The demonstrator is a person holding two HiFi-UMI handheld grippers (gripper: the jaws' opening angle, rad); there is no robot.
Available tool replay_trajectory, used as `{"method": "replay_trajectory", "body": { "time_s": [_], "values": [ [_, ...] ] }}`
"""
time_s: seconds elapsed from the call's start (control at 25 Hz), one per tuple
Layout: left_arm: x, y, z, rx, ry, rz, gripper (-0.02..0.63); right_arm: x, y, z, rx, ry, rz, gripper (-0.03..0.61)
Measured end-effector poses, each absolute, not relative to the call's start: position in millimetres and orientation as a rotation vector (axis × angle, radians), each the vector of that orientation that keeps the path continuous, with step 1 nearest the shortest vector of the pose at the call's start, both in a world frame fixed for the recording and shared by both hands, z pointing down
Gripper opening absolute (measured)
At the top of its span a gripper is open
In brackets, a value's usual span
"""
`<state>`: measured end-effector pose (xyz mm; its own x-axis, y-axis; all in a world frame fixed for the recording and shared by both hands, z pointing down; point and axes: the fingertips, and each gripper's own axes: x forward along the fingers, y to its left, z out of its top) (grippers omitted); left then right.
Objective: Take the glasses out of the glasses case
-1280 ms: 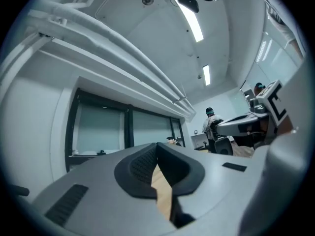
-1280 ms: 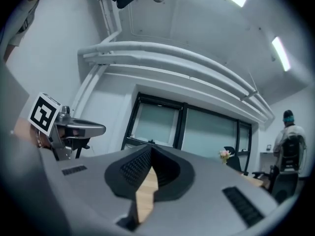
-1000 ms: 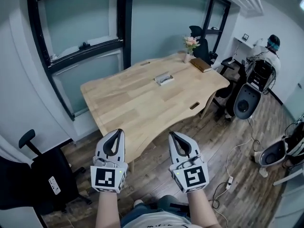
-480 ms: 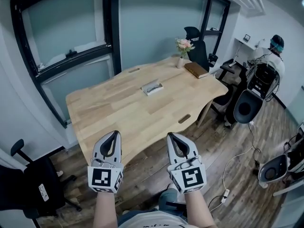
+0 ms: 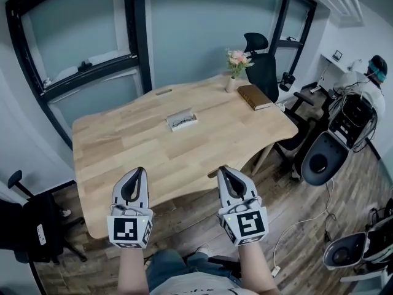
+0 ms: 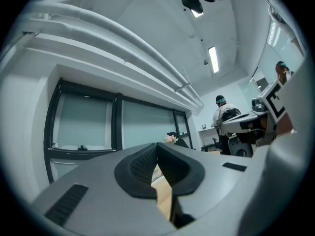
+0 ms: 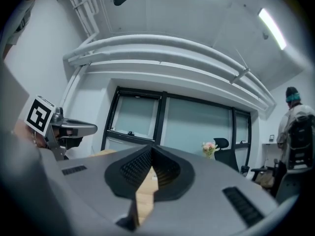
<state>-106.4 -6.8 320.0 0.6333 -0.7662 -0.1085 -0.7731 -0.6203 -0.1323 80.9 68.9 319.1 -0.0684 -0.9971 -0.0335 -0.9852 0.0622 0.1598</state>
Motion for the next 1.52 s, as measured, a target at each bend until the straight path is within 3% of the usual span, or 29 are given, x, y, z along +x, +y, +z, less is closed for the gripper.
{"method": "replay_trajectory", "body": {
  "time_s": [0.64, 1.04, 1.08, 1.16, 1.52],
  "values": [
    [-16, -142, 360, -2.714, 1.375, -0.043, 0.015, 162, -81, 353, 1.924, -2.285, -0.133, 0.011],
    [-14, -252, 392, -2.731, 1.502, -0.071, 0.015, 177, -208, 381, 1.806, -2.318, -0.034, 0.012],
    [-12, -258, 393, -2.735, 1.499, -0.074, 0.015, 178, -214, 384, 1.796, -2.330, -0.010, 0.020],
    [-5, -268, 395, -2.741, 1.487, -0.084, 0.015, 180, -225, 389, 1.766, -2.356, 0.024, 0.229],
    [11, -289, 412, -2.724, 1.546, -0.168, 0.015, 183, -268, 416, 1.518, -2.356, -0.013, 0.253]
  ]
}}
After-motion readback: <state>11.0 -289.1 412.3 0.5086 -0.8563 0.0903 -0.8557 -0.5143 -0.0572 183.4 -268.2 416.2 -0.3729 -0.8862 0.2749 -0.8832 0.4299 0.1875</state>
